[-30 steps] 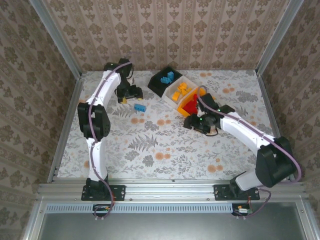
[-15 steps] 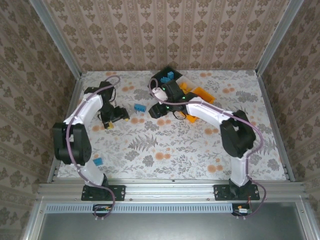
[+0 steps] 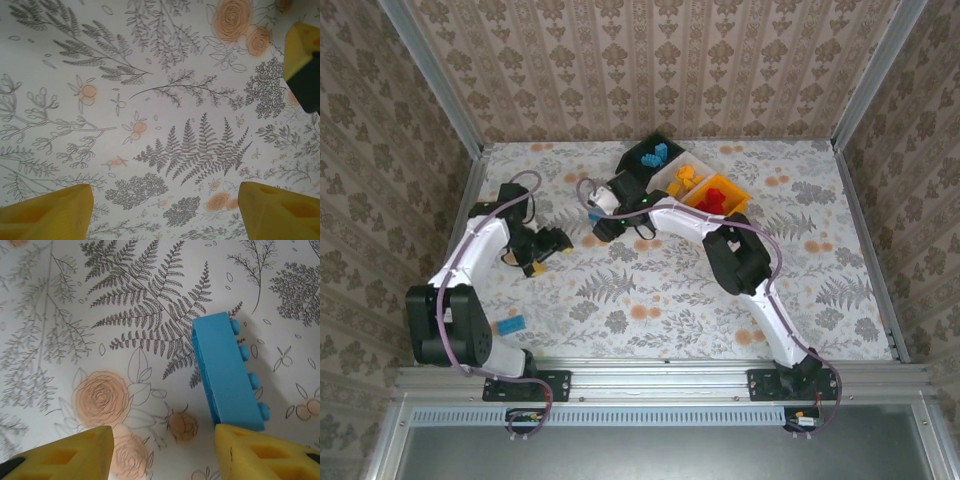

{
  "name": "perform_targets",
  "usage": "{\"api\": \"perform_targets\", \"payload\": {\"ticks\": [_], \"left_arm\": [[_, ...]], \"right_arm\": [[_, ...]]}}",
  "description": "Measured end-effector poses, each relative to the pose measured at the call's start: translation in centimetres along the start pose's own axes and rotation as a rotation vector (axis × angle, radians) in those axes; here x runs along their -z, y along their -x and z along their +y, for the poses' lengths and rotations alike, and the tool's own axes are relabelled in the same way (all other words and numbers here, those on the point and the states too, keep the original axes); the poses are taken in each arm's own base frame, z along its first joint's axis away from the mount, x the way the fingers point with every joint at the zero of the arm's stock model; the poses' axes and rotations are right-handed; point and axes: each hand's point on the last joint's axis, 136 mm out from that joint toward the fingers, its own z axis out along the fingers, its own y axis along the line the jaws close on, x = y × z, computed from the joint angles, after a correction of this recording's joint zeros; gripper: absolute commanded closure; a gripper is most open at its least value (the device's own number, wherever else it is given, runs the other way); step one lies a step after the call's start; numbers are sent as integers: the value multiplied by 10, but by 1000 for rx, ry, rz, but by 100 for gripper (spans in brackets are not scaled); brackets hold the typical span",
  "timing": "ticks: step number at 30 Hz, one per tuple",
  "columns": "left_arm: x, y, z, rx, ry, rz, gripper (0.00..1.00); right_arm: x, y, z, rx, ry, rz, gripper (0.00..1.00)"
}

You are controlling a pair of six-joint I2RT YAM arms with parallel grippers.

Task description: Sort the legos into containers by color

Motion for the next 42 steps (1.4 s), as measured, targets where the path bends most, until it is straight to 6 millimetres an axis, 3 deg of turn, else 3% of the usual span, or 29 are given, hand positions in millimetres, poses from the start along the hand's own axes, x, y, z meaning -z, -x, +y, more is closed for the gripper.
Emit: {"api": "perform_targets", "payload": {"ticks": [6, 12, 16, 22, 26, 28, 32, 42], "left_arm": [[8, -1, 6, 27, -17, -12, 23], [8, -4, 5, 27, -29, -3, 23], [6, -7, 5, 30, -34, 7, 23], [2, -10, 5, 34, -45, 24, 23], [2, -11, 5, 34, -48, 28, 23], [2, -11, 4, 34, -50, 28, 23], [2, -11, 4, 34, -51, 28, 23], [3, -10, 5, 22, -45, 21, 23]], "right_arm": [[-12, 14, -10, 34, -66, -2, 49], [-15, 26, -15, 43, -80, 3, 62], [-15, 15, -15, 59, -67, 49, 74], [-14, 1, -10, 93, -29, 102, 66], [-14, -6, -7, 112, -12, 127, 69], [-14, -8, -7, 115, -9, 134, 75], [-16, -8, -7, 113, -8, 140, 100], [-14, -9, 3, 41, 61, 95, 100]]}}
